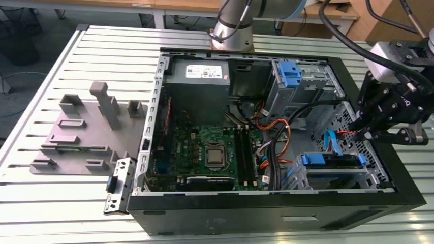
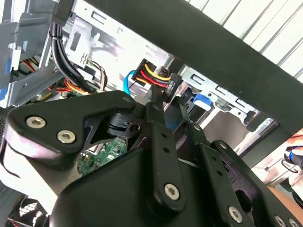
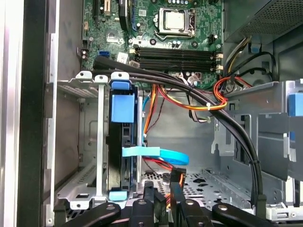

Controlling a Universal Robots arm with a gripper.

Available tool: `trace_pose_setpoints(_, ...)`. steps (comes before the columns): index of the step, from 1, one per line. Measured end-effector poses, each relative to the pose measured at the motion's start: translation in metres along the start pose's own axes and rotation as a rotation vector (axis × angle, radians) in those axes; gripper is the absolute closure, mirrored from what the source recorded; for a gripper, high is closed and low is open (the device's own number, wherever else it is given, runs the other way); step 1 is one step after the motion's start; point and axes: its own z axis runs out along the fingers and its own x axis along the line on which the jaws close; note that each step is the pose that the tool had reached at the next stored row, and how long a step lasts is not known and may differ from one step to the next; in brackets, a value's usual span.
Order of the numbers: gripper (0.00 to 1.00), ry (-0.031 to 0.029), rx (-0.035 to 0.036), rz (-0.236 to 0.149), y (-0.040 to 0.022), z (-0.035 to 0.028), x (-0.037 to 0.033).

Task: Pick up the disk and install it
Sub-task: 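Insert the second disk wire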

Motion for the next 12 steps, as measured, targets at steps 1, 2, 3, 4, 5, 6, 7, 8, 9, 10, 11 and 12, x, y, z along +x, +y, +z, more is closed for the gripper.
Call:
trace_pose_setpoints(1,0.72,0.0017,0.0000,0.000,-0.0013,0.0001,-0.0001)
trace_pose_setpoints(2,0.72,0.0034,0.0000,0.000,-0.0026,0.0002,-0.0002)
trace_pose_setpoints(3,0.72,0.0050,0.0001,0.000,-0.0040,0.0003,-0.0004)
trace_pose_setpoints(4,0.72,0.0068,0.0001,0.000,-0.0053,0.0003,-0.0006)
trace_pose_setpoints(5,0.72,0.0087,0.0001,0.000,-0.0066,0.0003,-0.0009)
trace_pose_setpoints(6,0.72,0.0106,0.0002,0.000,-0.0080,0.0003,-0.0011)
trace_pose_setpoints(7,0.72,0.0122,0.0002,0.000,-0.0095,0.0003,-0.0013)
trace_pose_setpoints(8,0.72,0.0140,0.0002,0.000,-0.0110,0.0004,-0.0017)
trace_pose_setpoints(9,0.72,0.0160,0.0002,0.000,-0.0123,0.0005,-0.0021)
trace_pose_setpoints(10,0.72,0.0187,0.0002,0.001,-0.0135,0.0005,-0.0025)
trace_pose_setpoints(11,0.72,0.0207,0.0002,0.001,-0.0145,0.0006,-0.0029)
trace_pose_setpoints(12,0.72,0.0211,0.0002,0.001,-0.0146,0.0006,-0.0029)
